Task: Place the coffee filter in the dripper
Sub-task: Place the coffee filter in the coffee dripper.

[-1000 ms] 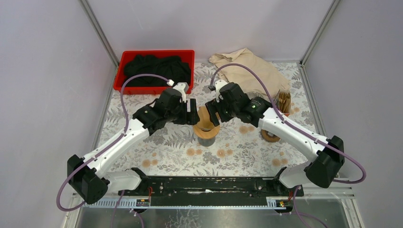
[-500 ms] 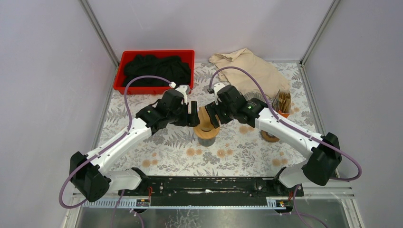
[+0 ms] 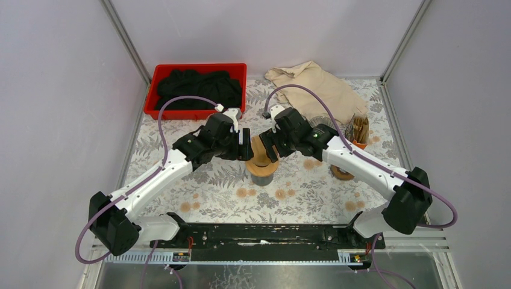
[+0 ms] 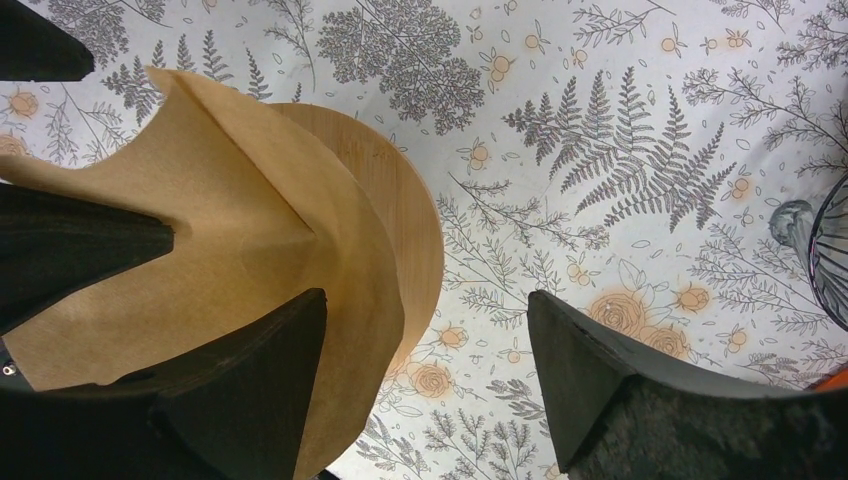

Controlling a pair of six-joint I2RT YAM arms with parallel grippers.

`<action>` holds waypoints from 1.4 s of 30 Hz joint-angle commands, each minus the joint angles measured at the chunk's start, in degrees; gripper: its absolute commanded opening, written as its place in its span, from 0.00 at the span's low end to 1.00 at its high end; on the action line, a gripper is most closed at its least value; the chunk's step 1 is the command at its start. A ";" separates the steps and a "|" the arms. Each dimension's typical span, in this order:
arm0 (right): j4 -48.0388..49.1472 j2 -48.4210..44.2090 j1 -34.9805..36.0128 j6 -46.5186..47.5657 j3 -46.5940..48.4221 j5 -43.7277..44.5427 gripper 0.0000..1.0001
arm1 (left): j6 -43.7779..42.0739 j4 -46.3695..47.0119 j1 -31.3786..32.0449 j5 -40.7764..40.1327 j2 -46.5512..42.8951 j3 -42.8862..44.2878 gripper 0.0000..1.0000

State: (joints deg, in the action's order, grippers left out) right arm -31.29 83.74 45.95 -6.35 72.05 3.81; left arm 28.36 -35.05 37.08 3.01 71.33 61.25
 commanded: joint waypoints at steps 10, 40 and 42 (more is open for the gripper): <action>1.44 -4.38 -0.29 0.64 3.96 -1.88 0.82 | -0.32 2.44 -0.35 0.09 -1.01 -0.35 0.82; 0.92 2.46 -2.16 1.88 1.51 -2.88 0.81 | 0.11 2.46 -0.34 -0.12 -0.67 0.15 0.83; 0.91 2.43 -2.40 1.67 1.29 -3.29 0.81 | 0.13 2.27 -0.35 -0.34 -0.80 0.43 0.83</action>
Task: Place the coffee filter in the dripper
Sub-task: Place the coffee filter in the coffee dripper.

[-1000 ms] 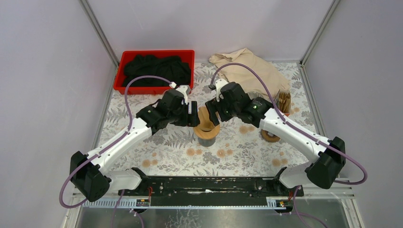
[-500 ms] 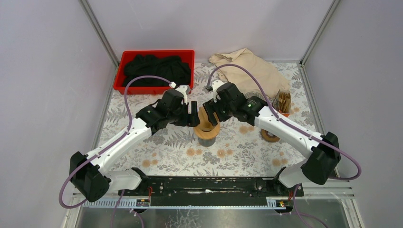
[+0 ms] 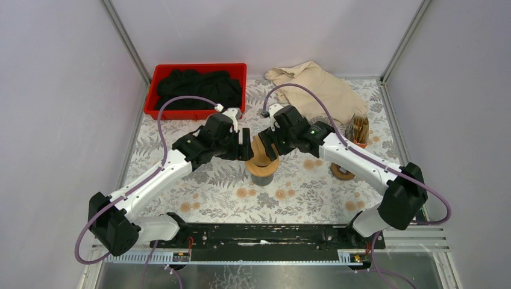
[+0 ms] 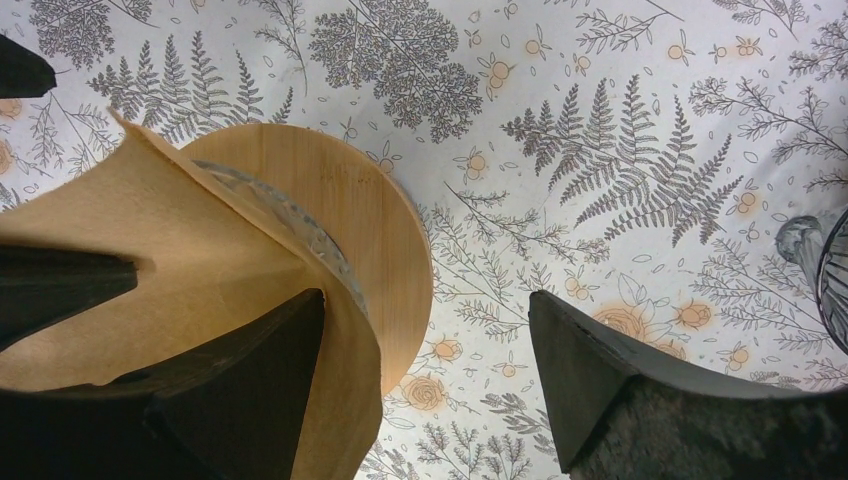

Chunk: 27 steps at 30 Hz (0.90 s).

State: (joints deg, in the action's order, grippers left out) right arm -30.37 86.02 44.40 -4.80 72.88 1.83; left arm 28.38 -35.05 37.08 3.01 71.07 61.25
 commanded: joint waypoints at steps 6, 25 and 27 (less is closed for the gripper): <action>-0.74 1.82 -1.93 -1.34 0.61 -3.71 0.81 | 0.10 1.51 -0.39 -0.93 -0.29 0.97 0.83; -0.22 1.21 -2.00 -0.81 -1.65 -1.70 0.80 | 0.67 2.44 -0.38 -0.45 -0.80 0.62 0.83; -0.32 1.11 -1.98 -0.95 -1.31 -2.10 0.80 | 1.03 3.49 -0.41 0.72 -0.87 0.89 0.84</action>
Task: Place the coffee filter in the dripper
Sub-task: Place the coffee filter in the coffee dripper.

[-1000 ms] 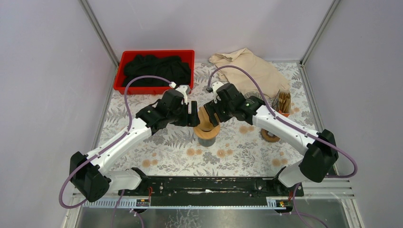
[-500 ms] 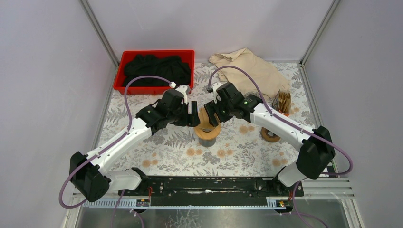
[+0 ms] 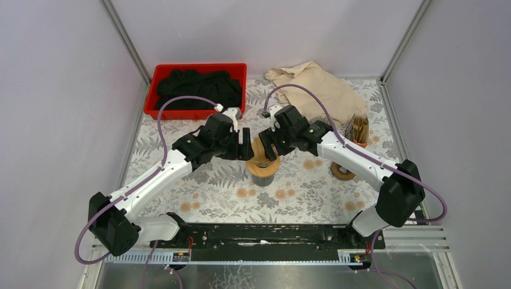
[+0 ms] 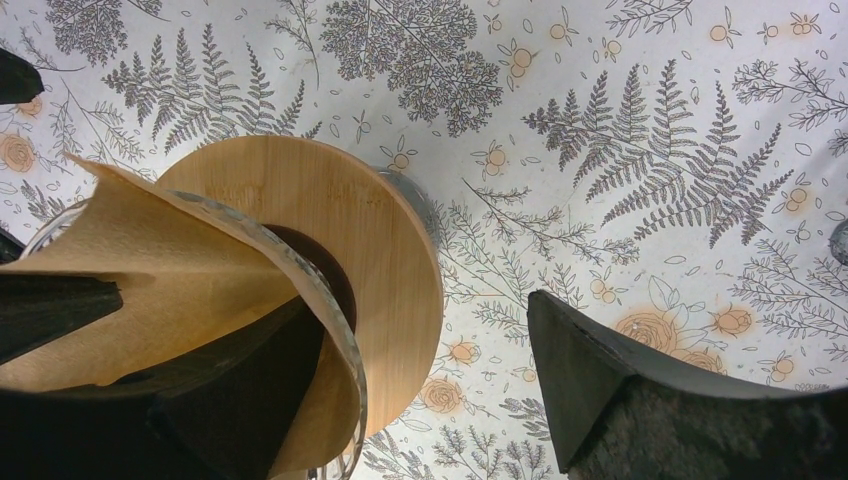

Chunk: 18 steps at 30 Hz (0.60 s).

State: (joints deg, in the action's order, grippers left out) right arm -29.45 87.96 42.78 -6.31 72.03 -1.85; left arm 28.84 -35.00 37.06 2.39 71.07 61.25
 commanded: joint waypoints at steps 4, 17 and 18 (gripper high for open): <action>-1.33 -2.07 -0.34 0.33 0.26 0.54 0.80 | 0.89 4.18 -0.32 1.96 -0.95 1.55 0.85; -1.49 -4.62 -0.35 -0.68 3.98 -4.32 0.83 | 1.22 4.55 -0.35 2.00 -0.49 0.27 0.85; -1.49 -4.30 -0.34 -0.97 4.08 -4.65 0.83 | 1.22 4.52 -0.34 2.02 -0.54 0.27 0.85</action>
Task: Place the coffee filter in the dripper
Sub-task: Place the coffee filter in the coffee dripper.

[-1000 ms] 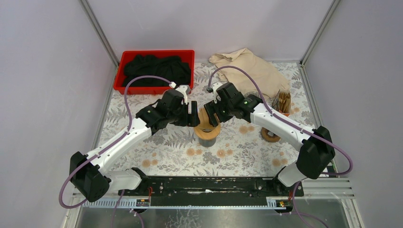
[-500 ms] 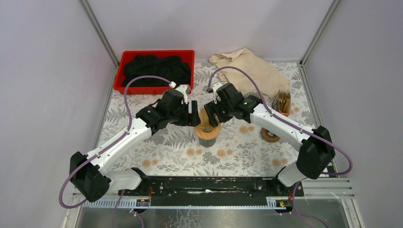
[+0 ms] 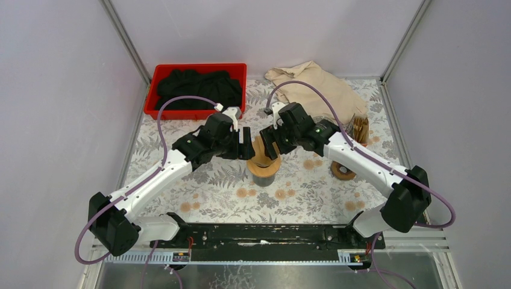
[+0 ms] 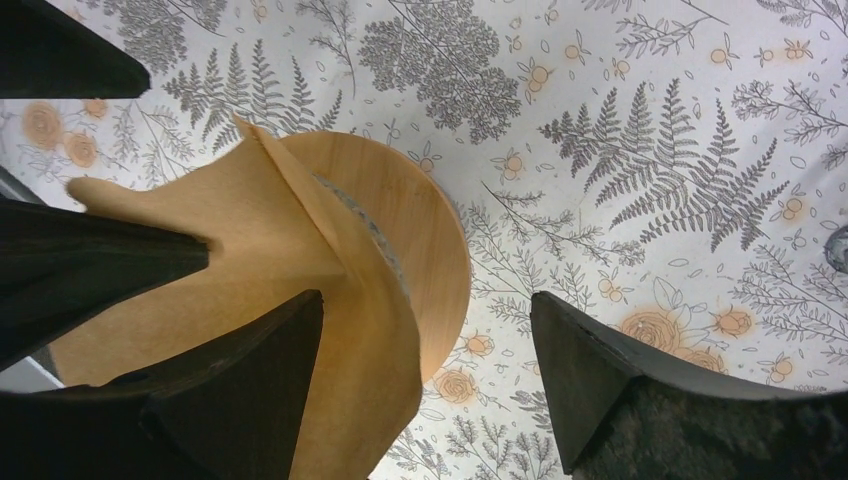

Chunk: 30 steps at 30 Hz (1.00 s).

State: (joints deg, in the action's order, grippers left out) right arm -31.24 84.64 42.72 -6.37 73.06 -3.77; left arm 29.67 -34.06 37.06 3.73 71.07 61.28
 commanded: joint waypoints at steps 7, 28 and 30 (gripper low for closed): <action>1.56 1.51 -0.27 -1.80 2.44 -4.39 0.84 | 0.30 3.57 -0.34 0.64 -0.49 -0.10 0.85; -1.02 5.88 -0.29 -0.04 1.27 1.96 0.84 | 0.74 3.91 -0.39 0.54 -1.18 -0.59 0.85; -1.26 5.74 -0.28 0.09 1.49 2.67 0.84 | 0.74 3.92 -0.44 0.34 -1.86 -0.40 0.85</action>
State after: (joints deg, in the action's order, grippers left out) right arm -31.48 90.35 42.70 -7.29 73.58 -3.53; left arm 29.91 -33.04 37.06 3.95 71.05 60.71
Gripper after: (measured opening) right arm 0.837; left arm 0.848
